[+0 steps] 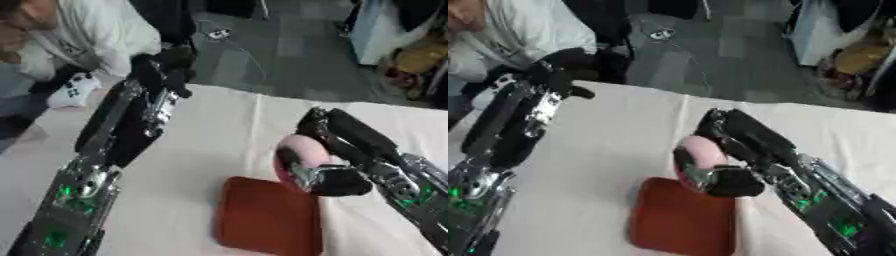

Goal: Pick up objects on the table and place them in the box.

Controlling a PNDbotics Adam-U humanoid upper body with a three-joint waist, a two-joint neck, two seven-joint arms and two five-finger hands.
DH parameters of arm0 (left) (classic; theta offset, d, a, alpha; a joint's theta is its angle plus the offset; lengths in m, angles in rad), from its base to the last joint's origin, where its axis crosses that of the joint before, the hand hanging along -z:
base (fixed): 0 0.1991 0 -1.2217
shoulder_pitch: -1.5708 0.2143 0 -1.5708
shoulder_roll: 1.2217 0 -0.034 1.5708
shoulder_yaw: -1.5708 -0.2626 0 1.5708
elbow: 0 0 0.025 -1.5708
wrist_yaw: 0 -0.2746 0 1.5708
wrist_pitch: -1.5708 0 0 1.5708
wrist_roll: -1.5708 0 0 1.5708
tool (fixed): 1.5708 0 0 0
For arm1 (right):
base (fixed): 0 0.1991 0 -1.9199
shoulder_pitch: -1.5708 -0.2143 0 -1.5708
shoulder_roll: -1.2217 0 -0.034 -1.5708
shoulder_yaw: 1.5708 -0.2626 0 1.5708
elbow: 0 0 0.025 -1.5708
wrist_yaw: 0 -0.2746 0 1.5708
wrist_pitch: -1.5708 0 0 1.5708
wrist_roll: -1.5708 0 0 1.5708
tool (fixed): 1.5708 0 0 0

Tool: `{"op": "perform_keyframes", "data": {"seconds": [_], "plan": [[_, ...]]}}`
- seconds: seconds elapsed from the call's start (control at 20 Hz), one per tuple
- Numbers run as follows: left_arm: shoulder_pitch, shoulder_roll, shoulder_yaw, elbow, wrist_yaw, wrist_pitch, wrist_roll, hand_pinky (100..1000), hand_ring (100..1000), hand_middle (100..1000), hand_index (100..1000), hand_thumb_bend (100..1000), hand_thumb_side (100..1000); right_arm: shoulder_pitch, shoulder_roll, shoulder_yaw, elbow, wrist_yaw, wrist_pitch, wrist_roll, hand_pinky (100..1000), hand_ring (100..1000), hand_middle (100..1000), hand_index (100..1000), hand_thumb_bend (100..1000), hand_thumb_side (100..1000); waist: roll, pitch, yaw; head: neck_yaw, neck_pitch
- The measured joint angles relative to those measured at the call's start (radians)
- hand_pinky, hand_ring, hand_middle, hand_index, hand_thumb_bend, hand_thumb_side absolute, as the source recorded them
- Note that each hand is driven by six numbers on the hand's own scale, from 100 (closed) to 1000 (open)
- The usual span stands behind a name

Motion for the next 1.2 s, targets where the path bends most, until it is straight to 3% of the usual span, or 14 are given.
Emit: {"op": "perform_keyframes", "data": {"seconds": [0.05,0.7,1.2], "plan": [[0.000,0.000,0.000,0.000,0.000,0.000,0.000,692,763,838,915,100,752,0.004,0.007,0.000,0.009,0.007,-0.004,-0.004,100,100,100,347,100,721,0.000,0.000,0.000,0.000,0.000],[-0.004,0.000,0.000,0.000,0.000,-0.002,-0.002,691,763,838,916,100,751,0.050,0.104,-0.014,0.199,0.155,-0.096,-0.104,100,100,100,348,100,726,0.005,0.006,0.006,0.000,-0.009],[-0.008,-0.001,0.000,0.000,0.000,-0.003,-0.003,691,763,837,916,100,751,0.068,0.145,-0.025,0.279,0.236,-0.147,-0.155,100,100,100,351,100,724,0.009,0.007,0.007,0.000,-0.013]]}}
